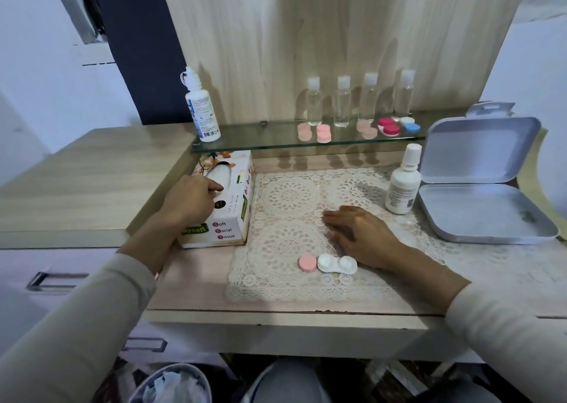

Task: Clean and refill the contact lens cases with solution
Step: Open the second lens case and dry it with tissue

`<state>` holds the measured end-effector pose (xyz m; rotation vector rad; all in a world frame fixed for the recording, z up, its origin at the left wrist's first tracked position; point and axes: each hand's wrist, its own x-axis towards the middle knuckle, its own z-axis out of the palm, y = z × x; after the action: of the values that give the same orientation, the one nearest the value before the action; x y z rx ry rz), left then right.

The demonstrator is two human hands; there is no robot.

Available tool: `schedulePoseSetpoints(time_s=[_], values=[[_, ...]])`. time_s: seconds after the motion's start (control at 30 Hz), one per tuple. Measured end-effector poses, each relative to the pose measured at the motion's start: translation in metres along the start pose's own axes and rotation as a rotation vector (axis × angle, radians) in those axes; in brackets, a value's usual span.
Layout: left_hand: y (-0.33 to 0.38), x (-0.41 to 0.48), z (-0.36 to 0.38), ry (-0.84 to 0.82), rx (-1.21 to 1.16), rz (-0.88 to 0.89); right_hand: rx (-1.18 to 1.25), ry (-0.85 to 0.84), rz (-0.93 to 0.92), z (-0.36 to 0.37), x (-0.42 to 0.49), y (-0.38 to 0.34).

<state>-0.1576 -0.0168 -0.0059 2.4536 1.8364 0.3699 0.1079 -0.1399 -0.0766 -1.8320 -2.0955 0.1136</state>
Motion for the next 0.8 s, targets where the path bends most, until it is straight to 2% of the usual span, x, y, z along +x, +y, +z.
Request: schedulePoseSetpoints(time_s=[0.17,0.33,0.8], values=[[-0.001,0.017,-0.004,-0.050,0.039,-0.017,-0.001,0.000,-0.010,0.000,0.000,-0.001],[0.001,0.031,-0.006,-0.195,0.150,0.027,0.009,-0.003,-0.006,0.000,0.001,0.000],[-0.005,0.032,0.002,-0.105,0.109,0.031,0.040,0.019,0.005,0.004,0.001,0.003]])
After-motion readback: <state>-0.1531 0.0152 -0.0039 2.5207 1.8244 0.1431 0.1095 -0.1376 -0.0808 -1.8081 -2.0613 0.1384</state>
